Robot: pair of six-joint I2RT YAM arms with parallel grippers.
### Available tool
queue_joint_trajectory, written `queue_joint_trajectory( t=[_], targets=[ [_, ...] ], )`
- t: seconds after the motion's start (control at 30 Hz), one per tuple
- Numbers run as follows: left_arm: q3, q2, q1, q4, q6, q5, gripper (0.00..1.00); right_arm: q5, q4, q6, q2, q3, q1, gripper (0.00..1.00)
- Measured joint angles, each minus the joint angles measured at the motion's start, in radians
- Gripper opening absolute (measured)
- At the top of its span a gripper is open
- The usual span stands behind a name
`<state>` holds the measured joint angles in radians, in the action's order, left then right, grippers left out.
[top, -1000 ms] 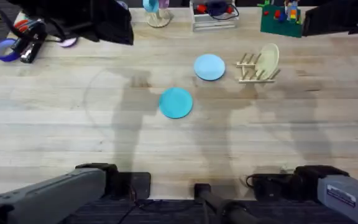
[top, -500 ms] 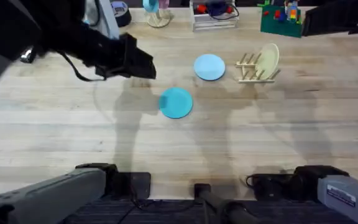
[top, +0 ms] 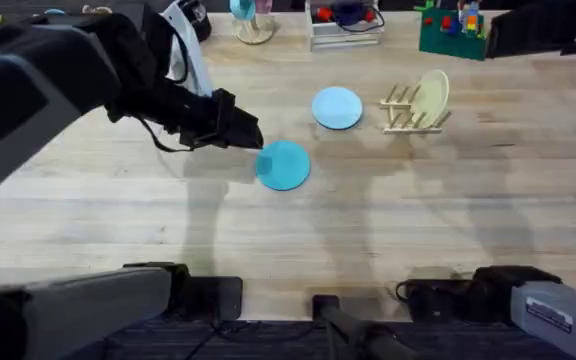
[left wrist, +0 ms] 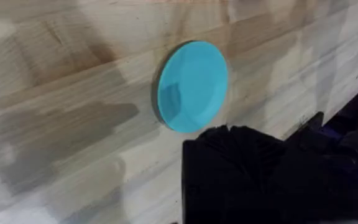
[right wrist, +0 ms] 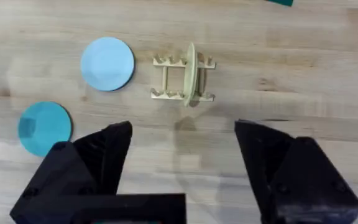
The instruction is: Pick up the plates from the table one by one and place each into a slot on the dish rack.
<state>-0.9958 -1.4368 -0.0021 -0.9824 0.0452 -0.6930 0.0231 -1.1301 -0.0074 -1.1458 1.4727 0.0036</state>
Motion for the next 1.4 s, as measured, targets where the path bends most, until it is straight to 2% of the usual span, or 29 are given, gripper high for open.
queue_joint_trajectory(
  t=[0.33,0.67,1.07,1.23,1.4],
  targets=[
    [0.0,-0.133,0.0,0.056,0.023,-0.003,0.042,0.0,0.0,0.0,0.0,0.0,0.0,0.993],
    [0.0,-0.322,0.0,0.115,0.027,0.009,0.042,0.0,0.0,0.0,0.0,0.0,0.0,0.993],
    [-0.01,-0.442,0.001,0.135,0.026,-0.14,0.043,0.0,0.0,0.0,0.0,0.0,0.0,0.993],
    [-0.01,-0.447,0.001,0.138,0.026,-0.151,0.043,0.008,-0.006,0.0,0.0,0.0,0.0,0.994],
    [-0.01,-0.447,0.001,0.139,0.026,-0.151,0.043,0.083,-0.013,0.001,0.0,0.0,0.0,0.993]
  ],
)
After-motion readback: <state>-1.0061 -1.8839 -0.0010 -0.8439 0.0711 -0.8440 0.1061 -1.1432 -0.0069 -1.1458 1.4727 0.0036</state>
